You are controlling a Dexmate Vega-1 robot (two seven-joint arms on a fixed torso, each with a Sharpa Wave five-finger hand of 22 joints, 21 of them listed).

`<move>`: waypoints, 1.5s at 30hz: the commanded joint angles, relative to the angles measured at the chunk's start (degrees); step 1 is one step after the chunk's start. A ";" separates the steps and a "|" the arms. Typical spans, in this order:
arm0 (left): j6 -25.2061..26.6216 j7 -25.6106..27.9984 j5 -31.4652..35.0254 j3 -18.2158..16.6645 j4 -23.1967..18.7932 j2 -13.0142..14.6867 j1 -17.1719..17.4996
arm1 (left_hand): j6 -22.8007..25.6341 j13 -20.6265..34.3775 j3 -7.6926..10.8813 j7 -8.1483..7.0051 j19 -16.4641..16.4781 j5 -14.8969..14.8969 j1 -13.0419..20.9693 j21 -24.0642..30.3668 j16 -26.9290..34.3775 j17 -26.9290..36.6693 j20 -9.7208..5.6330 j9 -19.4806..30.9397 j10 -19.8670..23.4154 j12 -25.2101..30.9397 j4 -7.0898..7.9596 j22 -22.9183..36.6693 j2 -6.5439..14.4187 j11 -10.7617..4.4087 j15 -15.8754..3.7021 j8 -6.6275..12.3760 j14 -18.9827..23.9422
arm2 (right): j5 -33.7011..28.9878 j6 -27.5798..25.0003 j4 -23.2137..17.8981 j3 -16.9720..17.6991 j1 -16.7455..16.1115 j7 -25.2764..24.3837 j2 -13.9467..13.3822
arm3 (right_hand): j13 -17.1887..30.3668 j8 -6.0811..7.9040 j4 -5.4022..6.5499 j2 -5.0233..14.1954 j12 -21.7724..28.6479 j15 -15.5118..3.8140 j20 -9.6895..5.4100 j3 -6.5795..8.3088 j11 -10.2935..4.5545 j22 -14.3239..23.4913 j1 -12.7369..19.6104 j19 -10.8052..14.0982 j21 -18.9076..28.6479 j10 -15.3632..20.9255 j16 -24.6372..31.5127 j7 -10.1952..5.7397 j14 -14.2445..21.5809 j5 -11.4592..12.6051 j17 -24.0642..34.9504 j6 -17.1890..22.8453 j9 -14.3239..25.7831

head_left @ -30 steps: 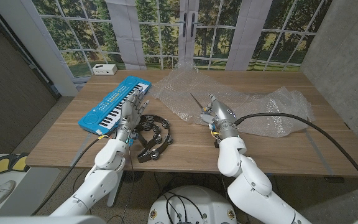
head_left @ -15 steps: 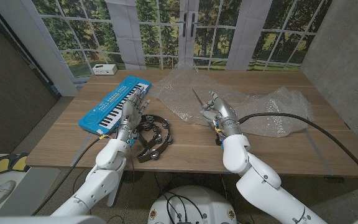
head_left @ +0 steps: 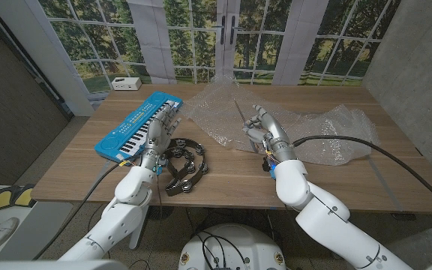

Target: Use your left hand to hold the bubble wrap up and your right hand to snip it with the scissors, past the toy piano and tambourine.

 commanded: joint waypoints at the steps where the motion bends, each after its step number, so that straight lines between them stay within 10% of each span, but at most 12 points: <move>1: 1.46 1.20 1.74 -0.41 -1.89 1.61 0.48 | 0.25 0.00 -0.12 0.07 0.24 0.39 -0.15 0.01 0.11 0.12 0.15 0.12 0.14 0.12 -0.19 0.14 0.04 0.18 -0.05 0.07 0.48 | 8.09 9.44 2.41 2.71 -0.36 -1.74 -1.07 | 18.55 -0.24 0.17 0.17 16.31 -7.34 -0.31 0.49 -2.84 0.09 0.09 -0.09 0.12 2.91 -0.31 0.14 0.45 0.50 0.31 0.27 0.11; 45: -0.11 3.57 5.22 0.28 -4.28 0.88 1.94 | 0.29 0.01 0.00 0.86 0.50 0.45 0.16 0.03 0.04 0.12 -0.04 0.14 1.95 0.59 -0.32 0.14 0.09 -0.16 -0.30 -0.02 0.75 | 20.74 22.87 8.55 4.04 2.76 -0.61 -0.64 | 18.14 -0.16 0.09 -0.18 17.04 -7.34 -0.04 1.21 -3.17 0.08 -0.15 -1.33 -0.13 3.25 -1.42 -0.34 0.47 2.65 2.00 1.53 0.18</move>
